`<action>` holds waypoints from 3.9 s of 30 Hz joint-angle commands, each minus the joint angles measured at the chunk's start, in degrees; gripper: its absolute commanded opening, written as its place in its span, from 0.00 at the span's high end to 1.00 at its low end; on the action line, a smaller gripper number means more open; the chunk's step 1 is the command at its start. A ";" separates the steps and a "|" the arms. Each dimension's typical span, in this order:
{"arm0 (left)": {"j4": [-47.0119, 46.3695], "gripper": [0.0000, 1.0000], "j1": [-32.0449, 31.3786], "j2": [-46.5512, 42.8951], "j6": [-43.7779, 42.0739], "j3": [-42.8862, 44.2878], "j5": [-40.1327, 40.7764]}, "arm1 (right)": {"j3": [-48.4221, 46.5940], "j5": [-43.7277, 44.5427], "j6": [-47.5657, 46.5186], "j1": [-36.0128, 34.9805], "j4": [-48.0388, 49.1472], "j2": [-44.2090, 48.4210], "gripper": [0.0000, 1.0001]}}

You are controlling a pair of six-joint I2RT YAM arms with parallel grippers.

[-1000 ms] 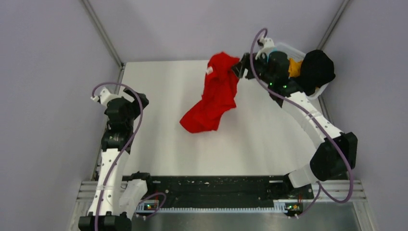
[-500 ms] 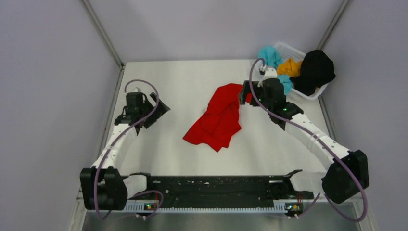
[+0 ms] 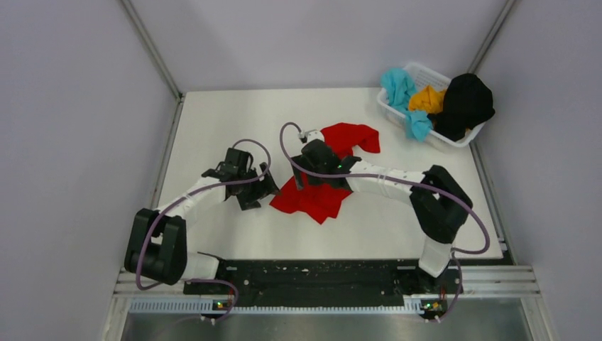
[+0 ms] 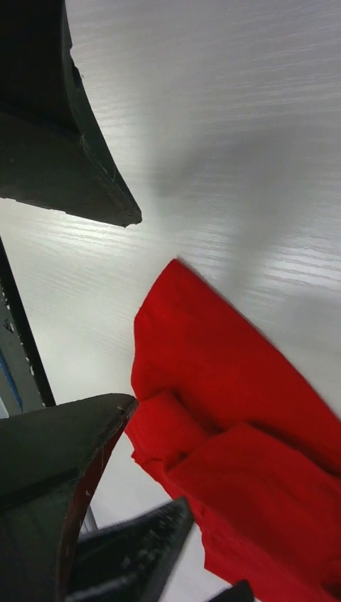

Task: Fold and stack the t-shirts
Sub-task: Move the tshirt to the center of the board, then flatten out the tshirt

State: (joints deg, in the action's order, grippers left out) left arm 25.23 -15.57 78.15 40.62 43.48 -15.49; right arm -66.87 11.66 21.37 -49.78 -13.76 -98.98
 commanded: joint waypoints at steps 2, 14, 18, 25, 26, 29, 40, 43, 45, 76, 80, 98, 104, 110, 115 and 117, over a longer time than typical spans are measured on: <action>-1.11 0.06 -1.57 -1.06 2.85 -2.79 1.63 | -10.28 4.46 7.89 0.16 2.09 -8.34 0.15; -1.72 0.06 -2.07 -1.19 4.49 -3.37 3.58 | -19.04 15.47 13.20 0.07 -0.29 -20.74 0.26; -1.76 0.06 -2.09 -0.31 4.35 -2.73 3.57 | -19.03 17.77 13.37 0.07 0.70 -20.87 0.56; -2.09 0.06 -2.34 1.89 3.68 -1.10 3.90 | -17.65 20.28 12.02 0.10 3.10 -18.17 1.00; -2.17 0.06 -2.47 2.38 3.68 -0.85 3.95 | -17.55 20.48 11.60 0.08 3.09 -17.37 1.00; -2.28 0.09 -2.98 4.03 3.46 0.28 4.16 | -16.32 21.38 10.47 0.08 2.55 -13.92 1.00; -0.54 0.26 -7.94 11.91 2.20 4.23 5.19 | -2.09 20.06 9.08 4.10 3.29 5.01 1.00; 0.61 0.30 -10.23 14.29 3.15 5.48 7.85 | 3.23 19.50 9.05 6.07 3.74 10.18 1.00; 1.72 0.33 -11.69 15.83 4.04 6.85 9.96 | 6.14 19.00 9.34 7.58 3.79 14.32 1.00; 20.38 1.00 -7.08 -5.15 -3.20 42.32 58.69 | 0.42 32.34 -9.51 22.49 4.53 48.07 1.00; 19.02 1.00 -5.01 -10.58 -5.65 44.34 62.21 | -1.28 32.14 -13.51 22.48 7.40 52.75 1.00; 12.24 1.00 -4.65 -24.98 -15.62 47.39 65.55 | -6.10 28.23 -19.83 22.58 8.42 62.78 1.00; 8.79 1.00 -4.70 -29.76 -18.76 47.78 59.80 | -8.20 21.61 -16.31 22.51 4.01 65.74 1.00; 4.18 1.00 -4.73 -30.76 -20.98 46.09 57.16 | -8.10 19.90 -14.67 22.51 2.60 66.20 1.00; 3.33 1.00 -4.61 -19.68 -21.76 48.32 61.80 | -8.25 24.61 -13.55 22.53 2.08 59.75 1.00; 5.75 1.00 -2.94 -11.71 -20.14 52.04 61.52 | -8.61 28.61 -13.22 22.53 1.05 54.65 1.00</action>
State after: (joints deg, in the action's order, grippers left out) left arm 31.79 -20.53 52.77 20.95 91.83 43.42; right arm -73.63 32.97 7.25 -27.83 -12.23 -35.88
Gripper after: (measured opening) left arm 0.021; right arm 0.006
